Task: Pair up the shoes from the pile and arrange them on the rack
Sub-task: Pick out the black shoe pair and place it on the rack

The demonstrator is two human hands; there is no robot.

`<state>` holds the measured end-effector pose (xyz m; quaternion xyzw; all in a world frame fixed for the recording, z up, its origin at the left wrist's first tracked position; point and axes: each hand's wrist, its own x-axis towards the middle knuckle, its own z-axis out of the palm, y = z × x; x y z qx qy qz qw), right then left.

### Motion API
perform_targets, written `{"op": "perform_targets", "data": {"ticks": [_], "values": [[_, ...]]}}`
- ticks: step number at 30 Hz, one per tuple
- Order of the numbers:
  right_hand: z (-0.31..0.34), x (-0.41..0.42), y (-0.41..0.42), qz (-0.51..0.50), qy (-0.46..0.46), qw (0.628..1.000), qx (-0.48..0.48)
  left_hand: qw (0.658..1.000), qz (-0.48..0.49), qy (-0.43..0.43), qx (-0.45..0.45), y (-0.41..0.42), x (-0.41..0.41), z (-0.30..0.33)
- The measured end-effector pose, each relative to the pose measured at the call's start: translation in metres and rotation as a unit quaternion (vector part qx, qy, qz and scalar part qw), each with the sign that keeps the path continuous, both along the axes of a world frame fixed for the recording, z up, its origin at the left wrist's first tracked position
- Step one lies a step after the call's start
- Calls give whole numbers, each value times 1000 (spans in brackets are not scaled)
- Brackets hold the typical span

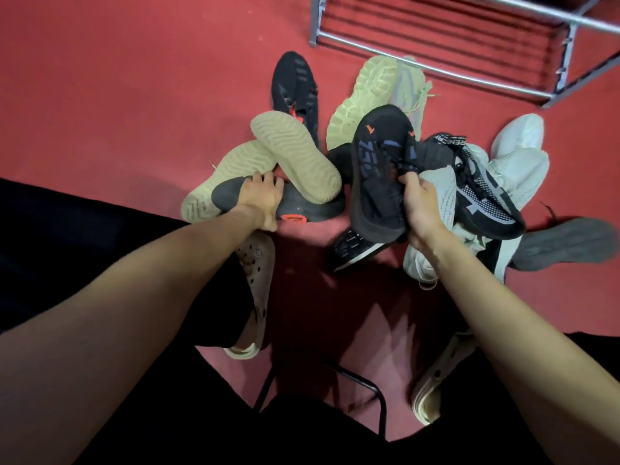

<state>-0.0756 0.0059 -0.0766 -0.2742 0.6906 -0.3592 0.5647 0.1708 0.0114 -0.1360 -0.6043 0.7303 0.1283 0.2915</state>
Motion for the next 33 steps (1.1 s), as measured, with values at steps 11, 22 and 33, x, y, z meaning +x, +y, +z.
{"op": "perform_targets", "data": {"ticks": [11,22,33], "values": [[11,-7,-1,10,42,999,-30,990,37,45,-129,-44,23,38],[27,-33,-4,-13,48,998,-50,971,-13,216,-101,11,-60,38],[25,-65,13,14,147,985,-85,985,-17,153,82,46,-143,5]]}}
